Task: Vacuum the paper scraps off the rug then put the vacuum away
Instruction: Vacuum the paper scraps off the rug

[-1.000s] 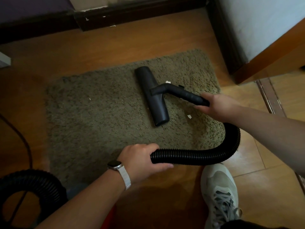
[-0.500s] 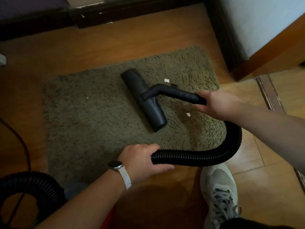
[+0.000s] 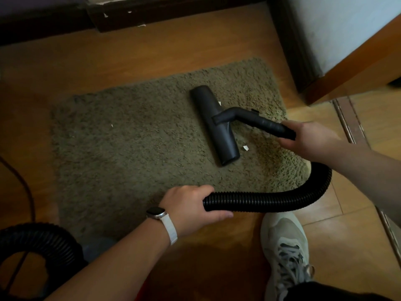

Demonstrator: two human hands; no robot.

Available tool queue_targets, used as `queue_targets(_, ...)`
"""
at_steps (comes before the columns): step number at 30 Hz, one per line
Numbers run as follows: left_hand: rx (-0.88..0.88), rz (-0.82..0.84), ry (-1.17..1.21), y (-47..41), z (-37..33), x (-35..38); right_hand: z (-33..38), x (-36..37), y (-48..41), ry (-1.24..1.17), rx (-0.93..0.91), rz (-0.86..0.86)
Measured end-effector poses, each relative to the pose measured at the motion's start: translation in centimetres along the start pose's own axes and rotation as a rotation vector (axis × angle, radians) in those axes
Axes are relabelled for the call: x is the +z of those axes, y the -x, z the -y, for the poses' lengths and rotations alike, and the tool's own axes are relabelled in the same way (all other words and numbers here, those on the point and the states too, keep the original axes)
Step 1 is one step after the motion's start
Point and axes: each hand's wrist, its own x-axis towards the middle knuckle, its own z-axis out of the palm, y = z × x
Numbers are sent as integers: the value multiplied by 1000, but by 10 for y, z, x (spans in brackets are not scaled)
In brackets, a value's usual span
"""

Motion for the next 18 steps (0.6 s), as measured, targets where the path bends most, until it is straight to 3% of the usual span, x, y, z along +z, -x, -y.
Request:
queue_targets(12,-14,-53,11,-2,4,-6,4,-10,-12,-34,108,-73)
queue_targets(18,-58,-53,27,-4,9,-9,31,-36,-36,169,65,-88)
